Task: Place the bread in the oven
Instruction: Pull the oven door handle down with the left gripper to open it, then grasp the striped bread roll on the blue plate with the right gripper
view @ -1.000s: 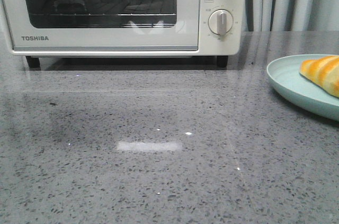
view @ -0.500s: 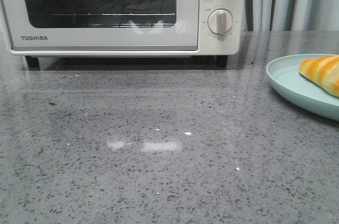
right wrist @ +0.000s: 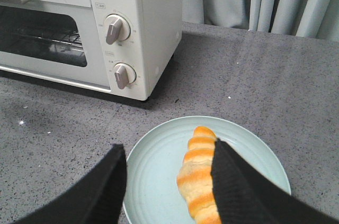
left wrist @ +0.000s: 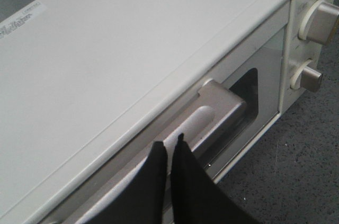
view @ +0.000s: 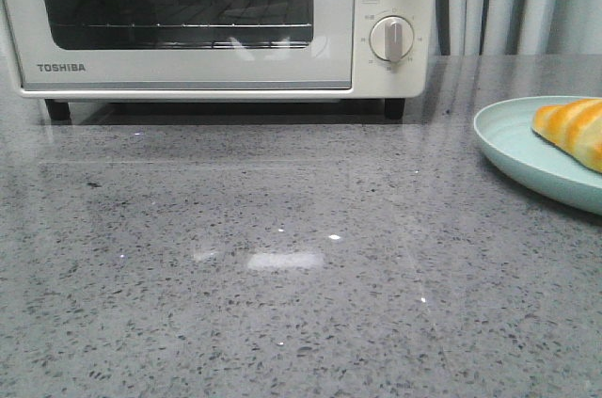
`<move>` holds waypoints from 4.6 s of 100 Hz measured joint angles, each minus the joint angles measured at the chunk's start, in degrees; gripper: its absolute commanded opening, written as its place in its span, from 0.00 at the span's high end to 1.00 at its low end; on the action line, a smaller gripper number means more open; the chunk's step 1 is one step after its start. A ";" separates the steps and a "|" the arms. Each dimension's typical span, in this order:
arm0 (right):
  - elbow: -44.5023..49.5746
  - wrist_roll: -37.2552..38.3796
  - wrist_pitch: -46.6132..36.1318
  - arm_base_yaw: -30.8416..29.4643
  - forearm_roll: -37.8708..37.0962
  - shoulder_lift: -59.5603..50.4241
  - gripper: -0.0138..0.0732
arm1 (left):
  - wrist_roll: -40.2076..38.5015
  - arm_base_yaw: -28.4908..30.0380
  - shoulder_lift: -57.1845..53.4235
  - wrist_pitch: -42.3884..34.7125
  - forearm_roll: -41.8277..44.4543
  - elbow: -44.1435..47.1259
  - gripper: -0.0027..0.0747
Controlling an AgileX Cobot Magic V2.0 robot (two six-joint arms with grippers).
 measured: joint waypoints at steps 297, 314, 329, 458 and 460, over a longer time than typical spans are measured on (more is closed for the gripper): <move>-21.32 0.66 20.24 0.00 -8.80 48.07 0.29 | 3.64 0.71 -46.22 11.03 -21.56 27.29 0.99; -21.82 2.36 20.34 0.00 -12.23 52.69 0.29 | 3.76 0.71 -46.22 11.38 -21.68 27.41 0.99; -21.82 2.64 20.34 0.00 -12.77 56.07 0.29 | 4.15 0.71 -46.22 11.38 -21.77 27.41 0.99; -32.30 1.25 26.24 1.82 -9.46 52.64 0.63 | 5.02 0.71 -46.22 11.51 -21.77 27.41 0.99; -33.24 1.01 26.84 2.30 -9.16 52.19 0.63 | 5.02 0.71 -46.22 11.51 -21.77 27.41 0.99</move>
